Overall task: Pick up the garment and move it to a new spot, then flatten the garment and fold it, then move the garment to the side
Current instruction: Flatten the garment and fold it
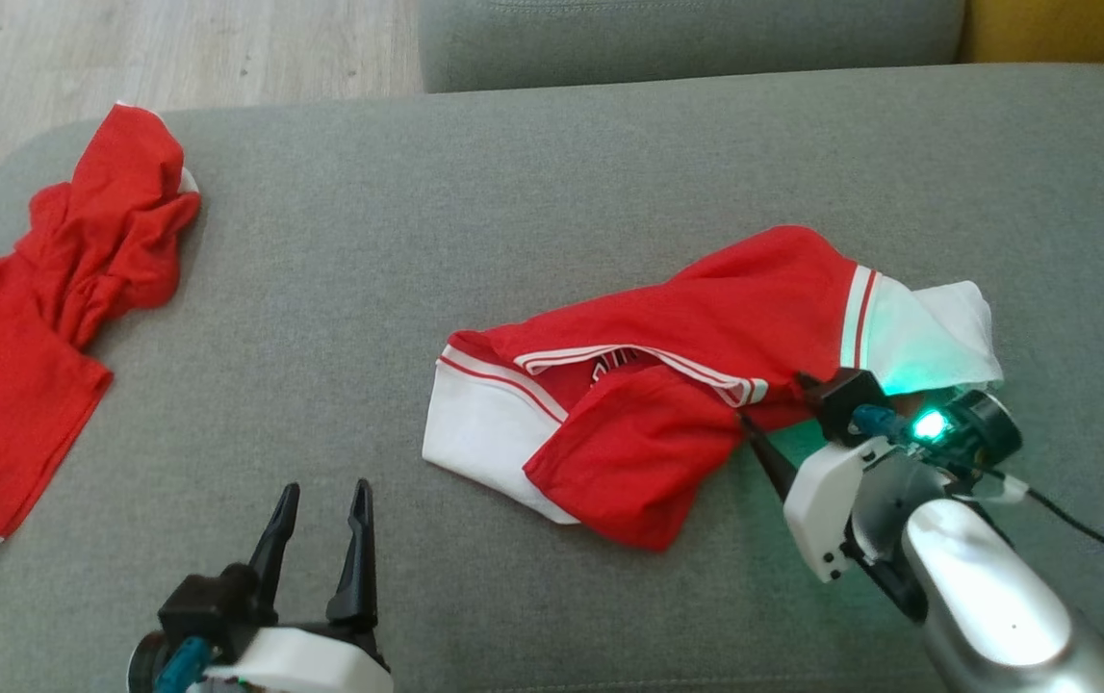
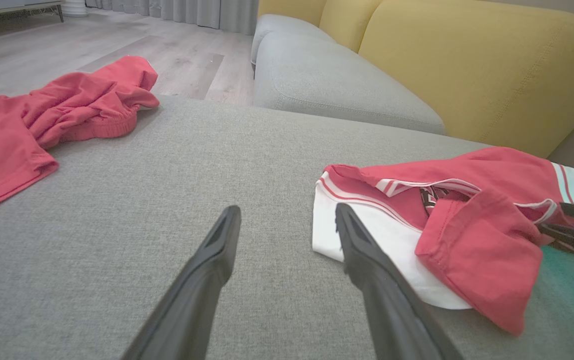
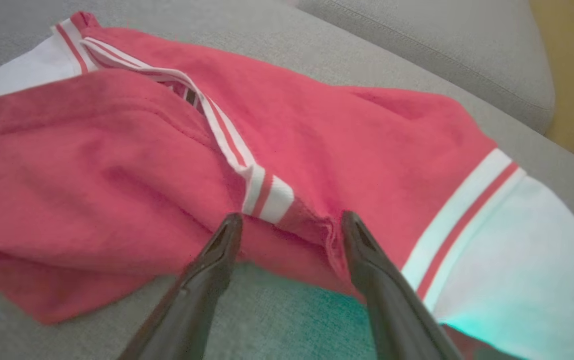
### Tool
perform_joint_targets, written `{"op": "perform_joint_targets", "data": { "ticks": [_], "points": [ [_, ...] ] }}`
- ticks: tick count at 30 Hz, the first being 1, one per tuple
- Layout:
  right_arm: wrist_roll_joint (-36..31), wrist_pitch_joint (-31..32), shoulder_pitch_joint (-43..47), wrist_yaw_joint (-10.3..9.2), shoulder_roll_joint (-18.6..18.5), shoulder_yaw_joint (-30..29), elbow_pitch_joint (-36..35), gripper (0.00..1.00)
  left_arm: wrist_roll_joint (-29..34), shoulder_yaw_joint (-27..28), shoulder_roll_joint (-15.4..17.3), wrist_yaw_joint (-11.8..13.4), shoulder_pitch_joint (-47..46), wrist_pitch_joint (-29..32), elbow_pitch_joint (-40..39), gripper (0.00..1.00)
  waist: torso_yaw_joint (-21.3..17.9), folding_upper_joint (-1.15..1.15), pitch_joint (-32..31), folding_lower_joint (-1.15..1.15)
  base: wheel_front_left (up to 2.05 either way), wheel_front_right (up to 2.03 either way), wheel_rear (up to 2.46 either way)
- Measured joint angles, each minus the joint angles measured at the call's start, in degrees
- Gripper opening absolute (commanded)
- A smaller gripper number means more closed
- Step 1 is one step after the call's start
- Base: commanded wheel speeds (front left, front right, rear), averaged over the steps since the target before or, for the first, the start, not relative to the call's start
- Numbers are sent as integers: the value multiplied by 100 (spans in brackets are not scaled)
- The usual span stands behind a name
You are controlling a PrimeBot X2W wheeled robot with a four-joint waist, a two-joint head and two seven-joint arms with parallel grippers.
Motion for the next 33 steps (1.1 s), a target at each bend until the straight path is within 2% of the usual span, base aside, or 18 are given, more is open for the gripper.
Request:
{"op": "perform_joint_targets", "data": {
  "ticks": [9,10,11,14,18,22,26,29,33],
  "points": [
    [57,26,-88,0,-49,-54,137,100,1,-10,-1,-1,-240,0,4,100,59,0,144,0,0,0,0],
    [63,27,-126,0,-49,-52,177,94,1,-11,-1,-1,-240,0,12,100,66,0,155,0,0,0,0],
    [119,65,-172,0,-49,-43,216,76,1,-13,-1,-2,-240,0,23,100,75,0,163,0,0,0,0],
    [230,69,-285,0,-47,7,303,0,1,-20,-1,-2,-240,0,41,100,99,0,180,0,0,0,0],
    [408,60,-355,0,-23,70,320,0,0,-25,-1,-1,-241,0,57,100,118,0,168,0,0,0,0],
    [962,11,-371,0,142,63,149,0,0,-31,-1,0,-241,0,79,100,127,0,105,0,0,0,0],
    [1855,188,-370,0,383,58,-442,0,0,-30,-1,1,-230,0,91,100,115,0,15,0,0,0,0],
    [2620,552,-370,0,560,56,-1045,0,0,-25,-1,1,-220,0,101,100,93,0,-62,0,0,0,0],
    [3276,1032,-388,0,748,-78,-1761,0,-9,-26,-1,1,-195,0,110,100,58,0,-162,0,0,0,0]
  ]
}}
